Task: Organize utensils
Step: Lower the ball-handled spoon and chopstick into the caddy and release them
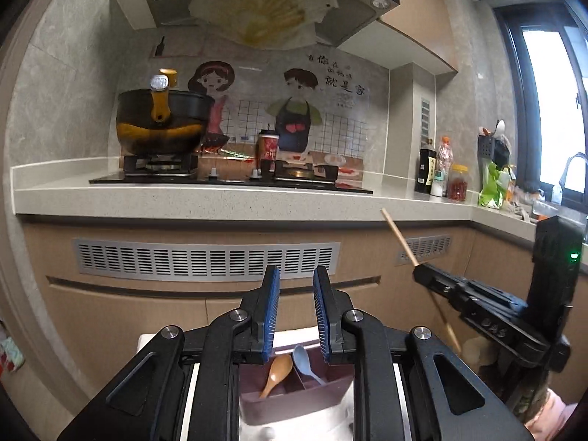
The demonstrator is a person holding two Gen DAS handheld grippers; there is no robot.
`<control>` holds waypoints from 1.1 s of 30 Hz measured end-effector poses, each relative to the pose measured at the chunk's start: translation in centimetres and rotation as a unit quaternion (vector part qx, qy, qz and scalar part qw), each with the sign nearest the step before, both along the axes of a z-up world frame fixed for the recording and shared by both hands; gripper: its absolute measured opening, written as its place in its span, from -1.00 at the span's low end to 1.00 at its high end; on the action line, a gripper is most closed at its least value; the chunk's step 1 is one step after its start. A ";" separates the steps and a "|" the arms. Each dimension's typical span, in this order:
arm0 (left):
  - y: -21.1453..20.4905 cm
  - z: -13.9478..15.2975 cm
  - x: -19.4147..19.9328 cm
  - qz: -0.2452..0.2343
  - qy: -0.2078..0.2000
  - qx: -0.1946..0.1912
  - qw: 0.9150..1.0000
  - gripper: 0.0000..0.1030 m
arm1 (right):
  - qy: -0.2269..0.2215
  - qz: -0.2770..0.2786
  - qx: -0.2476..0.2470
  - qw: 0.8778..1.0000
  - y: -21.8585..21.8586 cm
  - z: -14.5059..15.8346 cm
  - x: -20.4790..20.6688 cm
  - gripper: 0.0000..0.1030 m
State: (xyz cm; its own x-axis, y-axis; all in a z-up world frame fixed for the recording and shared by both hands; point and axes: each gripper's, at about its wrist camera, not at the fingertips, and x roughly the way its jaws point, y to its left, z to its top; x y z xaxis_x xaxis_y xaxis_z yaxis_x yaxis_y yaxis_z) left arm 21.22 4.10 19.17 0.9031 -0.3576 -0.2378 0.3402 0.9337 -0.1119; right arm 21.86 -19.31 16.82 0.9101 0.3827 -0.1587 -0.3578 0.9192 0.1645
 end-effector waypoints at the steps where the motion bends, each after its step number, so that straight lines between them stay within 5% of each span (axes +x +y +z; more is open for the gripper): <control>1: 0.1 -0.4 0.7 -0.009 0.010 0.006 1.000 -0.62 | 0.007 -0.002 -0.004 1.000 0.1 -0.2 1.0 -0.89; 7: -0.5 -7.7 4.3 -0.055 0.145 0.062 0.986 -0.58 | 0.032 -0.005 -0.049 0.998 0.6 -2.1 2.9 -0.89; 15: 1.6 -18.5 7.5 0.016 0.316 0.084 0.945 -0.38 | 0.070 -0.003 -0.061 0.996 0.2 -5.3 3.4 -0.89; 20: 1.6 -22.6 9.3 0.035 0.368 0.094 0.924 -0.38 | 0.079 -0.003 -0.063 0.995 0.1 -6.3 3.4 -0.89; 25: 0.8 -24.8 10.8 0.047 0.378 0.109 0.918 -0.38 | 0.078 -0.002 -0.074 0.994 0.4 -6.6 3.0 -0.89; 30: 0.0 -24.8 9.7 0.058 0.340 0.138 0.929 -0.56 | 0.077 0.000 -0.074 0.994 0.5 -6.7 2.9 -0.89; 33: 0.3 -23.2 7.1 0.051 0.305 0.122 0.943 -0.56 | 0.073 0.002 -0.060 0.996 0.0 -6.5 2.5 -0.89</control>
State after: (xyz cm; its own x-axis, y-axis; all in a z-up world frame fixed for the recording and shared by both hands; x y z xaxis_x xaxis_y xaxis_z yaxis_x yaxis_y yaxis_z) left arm 28.37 4.43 -4.05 0.5978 -0.1441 -0.7886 0.1896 0.9812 -0.0356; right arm 24.40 -19.27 10.33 0.8722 0.3573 -0.3342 -0.3428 0.9337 0.1037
